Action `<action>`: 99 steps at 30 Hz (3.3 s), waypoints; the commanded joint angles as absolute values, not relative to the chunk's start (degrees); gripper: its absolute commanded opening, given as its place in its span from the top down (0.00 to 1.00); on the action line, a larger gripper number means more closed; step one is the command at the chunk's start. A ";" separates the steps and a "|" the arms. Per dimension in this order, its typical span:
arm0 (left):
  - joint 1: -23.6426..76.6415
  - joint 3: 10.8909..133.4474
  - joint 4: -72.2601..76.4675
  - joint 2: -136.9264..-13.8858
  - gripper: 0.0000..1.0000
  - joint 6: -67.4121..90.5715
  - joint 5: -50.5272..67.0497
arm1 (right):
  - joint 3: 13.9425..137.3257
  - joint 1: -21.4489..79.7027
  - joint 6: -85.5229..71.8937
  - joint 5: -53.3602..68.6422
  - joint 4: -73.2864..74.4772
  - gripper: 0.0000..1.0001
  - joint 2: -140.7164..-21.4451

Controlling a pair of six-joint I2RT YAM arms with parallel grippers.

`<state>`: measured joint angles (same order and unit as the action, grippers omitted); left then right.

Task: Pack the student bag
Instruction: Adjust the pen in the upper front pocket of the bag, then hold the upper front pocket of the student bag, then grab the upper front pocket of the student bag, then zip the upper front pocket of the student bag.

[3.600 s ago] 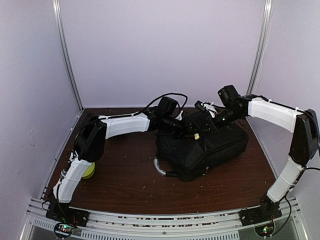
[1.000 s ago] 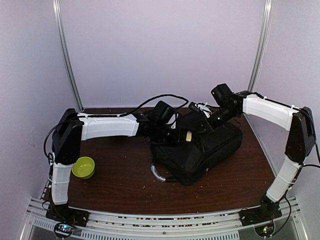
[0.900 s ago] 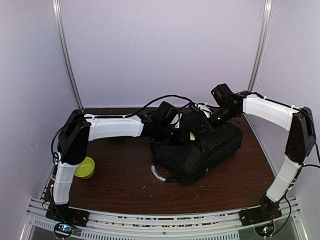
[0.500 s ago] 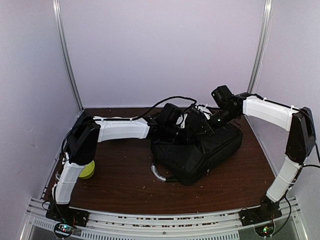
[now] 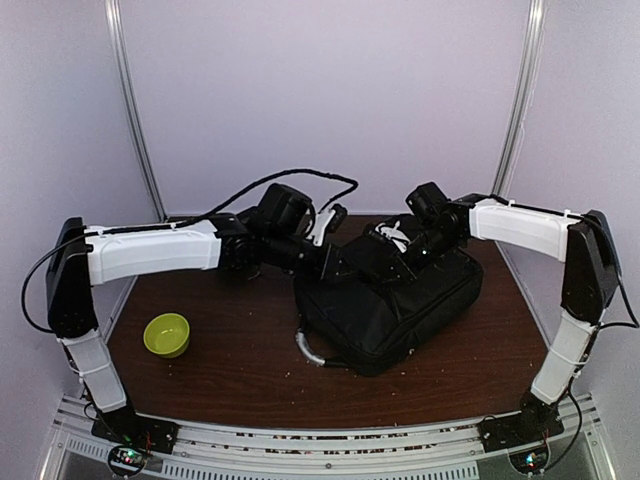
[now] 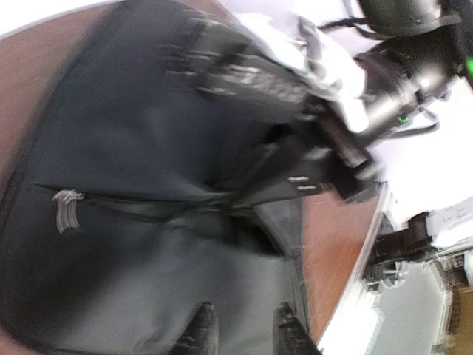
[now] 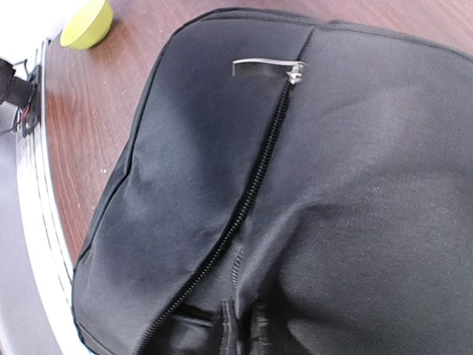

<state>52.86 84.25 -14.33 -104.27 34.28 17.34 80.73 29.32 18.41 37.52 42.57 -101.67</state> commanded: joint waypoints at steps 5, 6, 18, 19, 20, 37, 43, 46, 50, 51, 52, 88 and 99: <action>41.27 71.68 -13.75 -99.42 0.45 33.16 10.41 | 78.94 31.64 20.97 35.83 45.51 0.74 -100.40; 40.06 70.93 -12.08 -99.78 0.45 33.35 11.82 | 78.77 31.64 21.37 35.38 45.72 0.73 -99.43; 34.97 76.98 2.02 -110.85 0.45 33.57 31.11 | 96.48 31.98 33.68 30.15 54.85 0.60 -100.37; 34.98 77.06 2.85 -111.26 0.45 34.36 32.10 | 98.28 32.18 35.87 29.95 55.64 0.59 -101.62; 34.98 77.46 2.79 -111.87 0.46 35.02 32.71 | 100.38 32.51 38.05 29.85 56.56 0.59 -103.04; 34.93 76.19 4.93 -115.58 0.53 38.67 36.77 | 113.61 37.35 60.82 22.31 57.82 0.73 -119.26; 34.95 77.92 4.13 -117.27 0.55 39.21 38.19 | 114.03 37.35 60.58 21.48 56.07 0.75 -119.79; 34.95 78.24 3.89 -117.58 0.56 39.17 38.99 | 113.94 37.35 60.85 21.10 54.94 0.74 -120.15; 34.96 78.48 3.22 -117.55 0.59 38.69 39.44 | 114.61 37.68 62.29 21.31 55.18 0.65 -121.55; 34.96 78.44 3.08 -117.51 0.60 38.58 39.53 | 114.95 37.77 62.51 21.40 55.19 0.65 -122.00; 34.93 78.40 3.08 -117.49 0.62 38.54 39.61 | 115.42 37.87 62.57 21.50 55.25 0.65 -122.45; 32.45 73.01 0.46 -116.23 1.00 39.48 29.23 | 105.53 39.81 70.27 25.86 65.49 1.00 -112.57; 29.01 67.46 0.53 -113.42 1.00 41.24 25.15 | 88.67 39.81 68.48 32.76 65.76 1.00 -100.57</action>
<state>32.47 69.93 3.51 -114.41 40.56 34.06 93.06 39.42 69.84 29.28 62.39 -105.82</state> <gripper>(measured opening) 0.072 0.010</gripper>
